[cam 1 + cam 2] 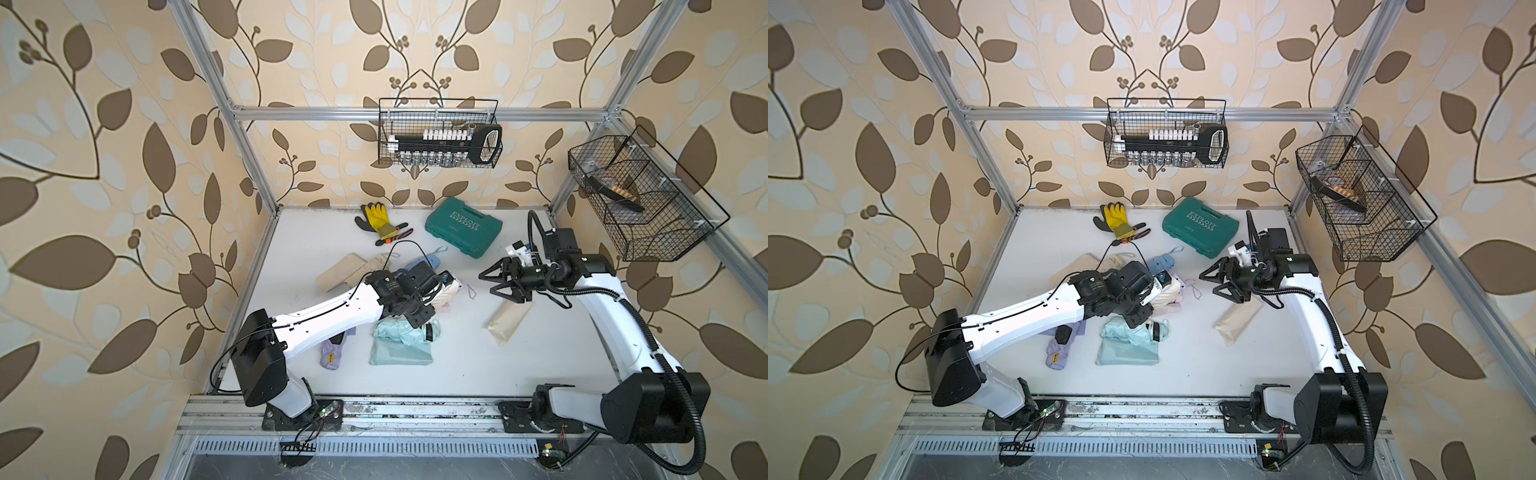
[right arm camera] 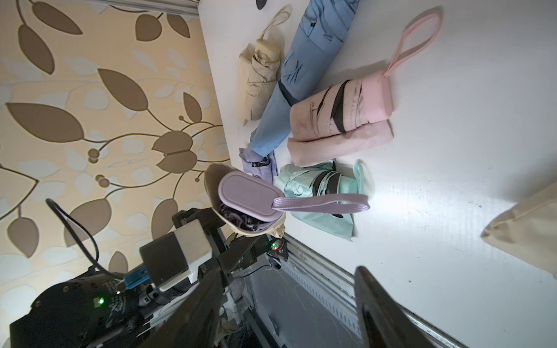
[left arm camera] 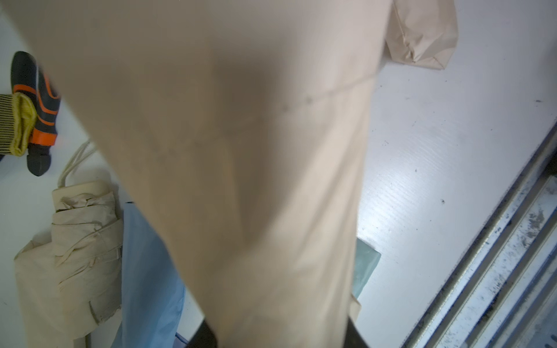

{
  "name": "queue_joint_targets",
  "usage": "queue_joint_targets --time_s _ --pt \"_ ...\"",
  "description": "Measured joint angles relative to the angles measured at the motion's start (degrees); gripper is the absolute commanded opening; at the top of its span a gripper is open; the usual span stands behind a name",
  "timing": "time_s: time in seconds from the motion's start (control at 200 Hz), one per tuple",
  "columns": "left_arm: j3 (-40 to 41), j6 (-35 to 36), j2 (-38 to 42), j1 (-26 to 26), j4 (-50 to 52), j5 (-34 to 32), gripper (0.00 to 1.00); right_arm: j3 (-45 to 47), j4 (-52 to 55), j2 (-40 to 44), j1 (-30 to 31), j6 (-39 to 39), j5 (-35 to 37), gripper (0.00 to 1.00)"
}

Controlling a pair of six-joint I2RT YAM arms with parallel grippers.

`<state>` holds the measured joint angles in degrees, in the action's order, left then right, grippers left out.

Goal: Take umbrellas out of sleeves
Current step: Pick up the umbrella from the center of the board, then place the umbrella at the center of the board.

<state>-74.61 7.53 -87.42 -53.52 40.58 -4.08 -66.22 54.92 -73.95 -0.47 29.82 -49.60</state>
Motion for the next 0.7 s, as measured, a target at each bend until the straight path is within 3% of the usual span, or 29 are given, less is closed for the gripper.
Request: queue_joint_targets --time_s 0.115,0.335,0.7 --pt "-0.02 0.22 0.48 0.0 -1.9 0.52 0.05 0.44 -1.55 -1.22 1.53 1.16 -1.4 0.63" --pt "-0.02 1.27 0.48 0.0 -1.97 4.39 0.05 0.44 -3.76 -1.77 3.89 0.68 -3.15 0.49" --pt "-0.2 1.31 0.46 0.0 -1.18 11.82 0.05 0.44 -5.7 -3.3 4.09 0.07 -5.14 0.46"
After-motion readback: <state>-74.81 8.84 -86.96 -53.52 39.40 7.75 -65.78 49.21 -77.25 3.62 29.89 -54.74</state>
